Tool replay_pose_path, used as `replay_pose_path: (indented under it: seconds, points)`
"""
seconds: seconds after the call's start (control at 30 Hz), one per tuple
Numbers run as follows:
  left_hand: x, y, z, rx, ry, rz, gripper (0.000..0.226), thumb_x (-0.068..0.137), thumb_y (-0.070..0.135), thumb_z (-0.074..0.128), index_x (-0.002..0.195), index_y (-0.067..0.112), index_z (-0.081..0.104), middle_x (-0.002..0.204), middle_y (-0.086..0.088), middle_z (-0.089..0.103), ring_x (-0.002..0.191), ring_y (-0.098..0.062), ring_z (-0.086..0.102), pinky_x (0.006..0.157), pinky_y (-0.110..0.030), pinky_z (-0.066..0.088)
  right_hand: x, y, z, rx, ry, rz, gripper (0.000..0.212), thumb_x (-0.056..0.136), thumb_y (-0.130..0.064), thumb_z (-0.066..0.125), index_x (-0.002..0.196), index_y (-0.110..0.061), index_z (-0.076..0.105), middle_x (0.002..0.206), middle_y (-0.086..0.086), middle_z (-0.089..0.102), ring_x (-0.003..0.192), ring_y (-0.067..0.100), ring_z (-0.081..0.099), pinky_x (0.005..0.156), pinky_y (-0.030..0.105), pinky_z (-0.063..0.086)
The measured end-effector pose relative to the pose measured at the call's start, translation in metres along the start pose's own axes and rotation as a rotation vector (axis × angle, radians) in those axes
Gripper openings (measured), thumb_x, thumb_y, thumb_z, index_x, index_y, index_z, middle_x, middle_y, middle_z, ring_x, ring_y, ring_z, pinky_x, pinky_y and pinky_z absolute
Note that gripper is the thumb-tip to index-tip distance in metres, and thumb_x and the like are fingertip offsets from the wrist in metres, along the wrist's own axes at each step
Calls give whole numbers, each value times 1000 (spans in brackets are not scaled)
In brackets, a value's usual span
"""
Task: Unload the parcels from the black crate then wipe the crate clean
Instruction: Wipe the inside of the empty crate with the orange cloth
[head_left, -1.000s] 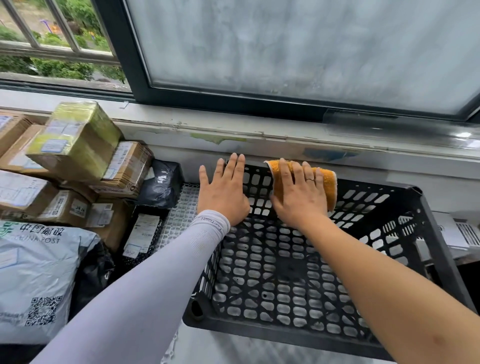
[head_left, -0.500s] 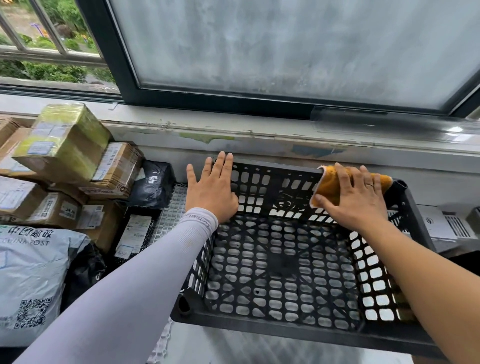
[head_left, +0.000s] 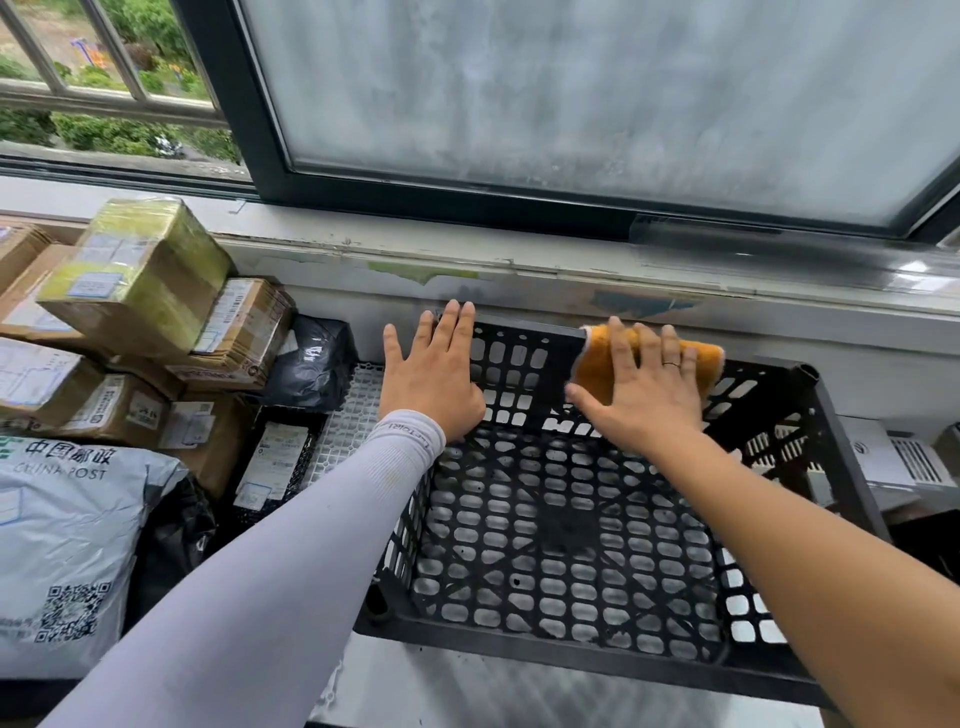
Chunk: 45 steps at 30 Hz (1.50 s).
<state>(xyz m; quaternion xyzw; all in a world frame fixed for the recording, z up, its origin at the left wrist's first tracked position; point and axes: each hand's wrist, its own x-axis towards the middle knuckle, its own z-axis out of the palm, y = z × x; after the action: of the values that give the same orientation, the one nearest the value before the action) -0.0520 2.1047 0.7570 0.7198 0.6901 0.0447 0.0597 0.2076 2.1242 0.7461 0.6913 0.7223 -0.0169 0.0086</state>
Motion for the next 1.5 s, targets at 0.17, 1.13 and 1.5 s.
replay_pose_path:
  seconds: [0.17, 1.13, 1.5]
  points:
    - [0, 0, -1, -33, -4, -5, 95, 96, 39, 49, 163, 25, -16, 173, 4, -12, 160, -22, -6, 125, -64, -2, 6, -83, 1, 7, -17, -112, 101, 91, -79, 38, 158, -35, -25, 171, 4, -15, 156, 36, -17, 125, 58, -7]
    - [-3, 3, -4, 5, -48, -6, 93, 94, 27, 47, 164, 24, -15, 172, 6, -16, 160, -21, -7, 126, -63, 0, 3, 18, 3, -99, 40, -213, 93, 100, -60, 45, 157, -41, -26, 171, 3, 1, 158, 32, -3, 127, 54, -4]
    - [-4, 3, -5, 16, -49, -11, 94, 94, 28, 49, 164, 24, -14, 172, 6, -16, 160, -21, -7, 126, -62, 0, -8, 127, -9, -78, 6, 69, 79, 102, -58, 42, 162, -25, 2, 166, 12, 20, 157, 34, 11, 128, 51, 8]
